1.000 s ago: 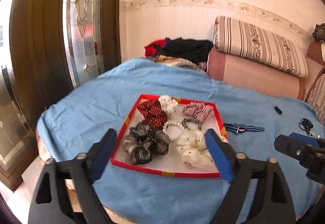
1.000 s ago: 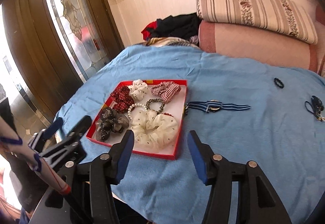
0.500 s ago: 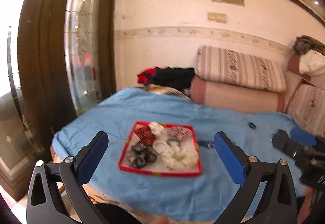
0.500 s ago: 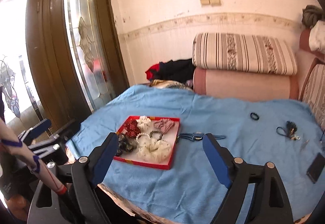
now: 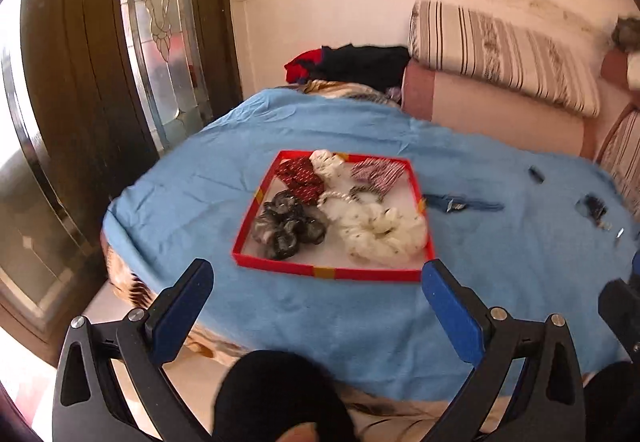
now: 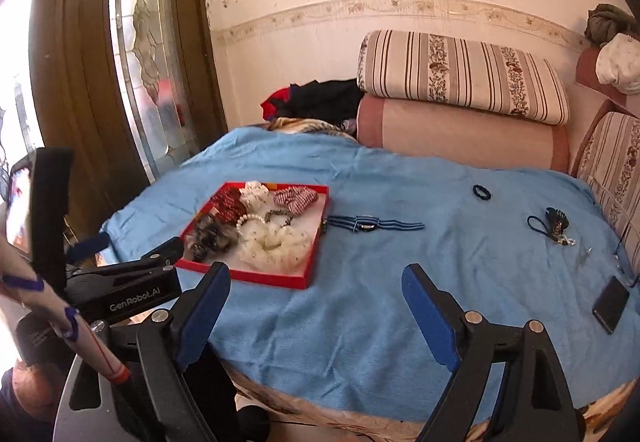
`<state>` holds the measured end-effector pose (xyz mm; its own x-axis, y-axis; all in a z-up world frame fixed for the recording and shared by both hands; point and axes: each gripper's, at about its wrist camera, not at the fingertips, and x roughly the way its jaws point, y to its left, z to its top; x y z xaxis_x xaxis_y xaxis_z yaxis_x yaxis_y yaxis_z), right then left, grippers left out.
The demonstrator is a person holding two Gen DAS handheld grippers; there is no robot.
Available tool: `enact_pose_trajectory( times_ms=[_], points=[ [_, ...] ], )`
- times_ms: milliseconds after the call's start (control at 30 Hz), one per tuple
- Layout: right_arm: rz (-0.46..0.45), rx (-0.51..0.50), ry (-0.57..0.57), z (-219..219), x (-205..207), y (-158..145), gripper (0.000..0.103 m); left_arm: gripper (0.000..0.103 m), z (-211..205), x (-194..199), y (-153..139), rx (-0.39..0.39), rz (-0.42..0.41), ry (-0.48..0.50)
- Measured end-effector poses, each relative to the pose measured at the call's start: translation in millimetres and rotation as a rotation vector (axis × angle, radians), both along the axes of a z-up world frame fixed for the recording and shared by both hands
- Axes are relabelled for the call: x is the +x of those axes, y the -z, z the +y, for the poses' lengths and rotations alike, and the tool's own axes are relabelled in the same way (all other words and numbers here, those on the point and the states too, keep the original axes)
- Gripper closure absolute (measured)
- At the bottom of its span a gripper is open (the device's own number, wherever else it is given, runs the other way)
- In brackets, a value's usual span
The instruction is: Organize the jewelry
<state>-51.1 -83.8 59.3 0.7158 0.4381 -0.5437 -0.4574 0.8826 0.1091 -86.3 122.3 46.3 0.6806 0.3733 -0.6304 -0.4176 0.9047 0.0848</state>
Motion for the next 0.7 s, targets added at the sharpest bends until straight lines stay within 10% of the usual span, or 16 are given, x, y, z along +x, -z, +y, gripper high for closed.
enact_pose_trajectory(
  times_ms=[700],
  points=[
    [0.113,-0.133,0.001,33,57,55,0.012,0.000,24,59,63,-0.044,0.091,0.029]
  ],
)
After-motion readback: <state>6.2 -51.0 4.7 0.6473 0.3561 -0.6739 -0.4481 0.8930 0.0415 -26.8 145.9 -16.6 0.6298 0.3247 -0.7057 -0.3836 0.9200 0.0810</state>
